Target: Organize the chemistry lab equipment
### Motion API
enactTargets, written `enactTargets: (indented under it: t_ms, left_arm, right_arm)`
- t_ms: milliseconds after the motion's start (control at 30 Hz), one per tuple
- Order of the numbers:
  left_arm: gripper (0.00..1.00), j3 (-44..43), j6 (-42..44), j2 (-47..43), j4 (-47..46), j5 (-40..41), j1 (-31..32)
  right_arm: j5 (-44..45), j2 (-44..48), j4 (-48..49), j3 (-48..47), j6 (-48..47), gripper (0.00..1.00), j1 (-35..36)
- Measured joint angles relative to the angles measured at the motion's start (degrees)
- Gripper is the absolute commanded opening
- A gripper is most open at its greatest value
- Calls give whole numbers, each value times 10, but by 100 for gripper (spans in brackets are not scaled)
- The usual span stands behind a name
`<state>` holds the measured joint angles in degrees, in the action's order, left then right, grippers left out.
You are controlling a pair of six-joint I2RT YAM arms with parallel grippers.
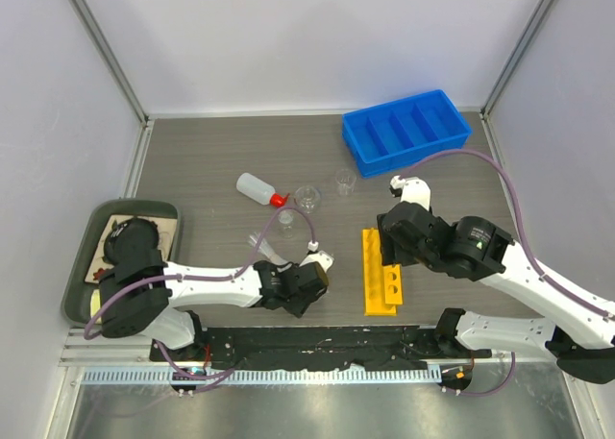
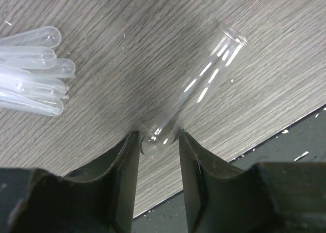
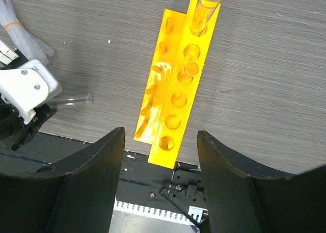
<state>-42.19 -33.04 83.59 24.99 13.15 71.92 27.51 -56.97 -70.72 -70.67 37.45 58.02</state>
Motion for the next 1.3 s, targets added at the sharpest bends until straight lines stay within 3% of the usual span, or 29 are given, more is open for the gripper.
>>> enactTargets:
  t_ms: [267, 400, 633, 800, 1133, 1300]
  left_arm:
    - [55, -38, 7, 40, 0, 7, 8]
    - [55, -62, 12, 65, 0, 7, 10]
    - [39, -87, 22, 91, -9, 7, 16]
    - [17, -84, 26, 90, -17, 9, 16]
    - [14, -50, 35, 43, -7, -13, 16]
    - [16, -46, 58, -56, 18, -66, 16]
  right_arm:
    - [-3, 6, 0, 13, 2, 64, 0]
    - [-4, 13, 1, 19, 2, 64, 0]
    - [-4, 21, 1, 25, 2, 64, 0]
    - [-4, 26, 1, 26, 2, 64, 0]
    - [-40, 35, 24, 33, 4, 64, 0]
    - [-114, 68, 71, 70, 7, 64, 0]
